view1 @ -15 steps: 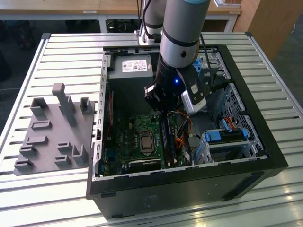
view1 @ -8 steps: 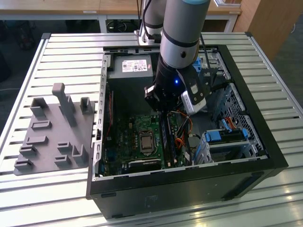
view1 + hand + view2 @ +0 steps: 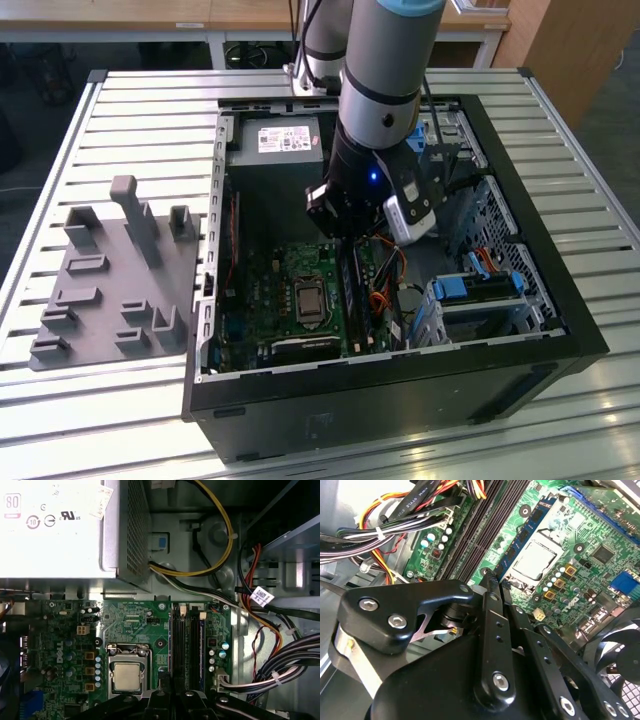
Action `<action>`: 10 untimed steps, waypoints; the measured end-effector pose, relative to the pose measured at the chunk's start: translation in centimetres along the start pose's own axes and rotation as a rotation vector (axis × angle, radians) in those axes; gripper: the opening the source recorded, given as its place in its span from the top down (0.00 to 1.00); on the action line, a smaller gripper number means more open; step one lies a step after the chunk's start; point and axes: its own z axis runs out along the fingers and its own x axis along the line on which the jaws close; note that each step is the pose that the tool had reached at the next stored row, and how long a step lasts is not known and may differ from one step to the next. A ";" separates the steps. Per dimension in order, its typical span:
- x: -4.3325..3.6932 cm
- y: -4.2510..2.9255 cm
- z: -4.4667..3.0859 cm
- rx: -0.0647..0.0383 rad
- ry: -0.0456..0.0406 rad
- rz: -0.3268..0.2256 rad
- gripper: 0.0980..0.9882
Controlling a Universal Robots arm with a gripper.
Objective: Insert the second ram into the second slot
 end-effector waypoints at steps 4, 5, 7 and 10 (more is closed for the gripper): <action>-0.02 -0.03 0.26 0.000 -0.0001 0.000 0.96; -0.02 -0.05 0.30 0.000 0.0000 0.000 0.96; -0.03 -0.09 0.38 0.000 -0.0001 0.000 0.96; -0.03 -0.11 0.44 0.000 0.0000 0.000 0.96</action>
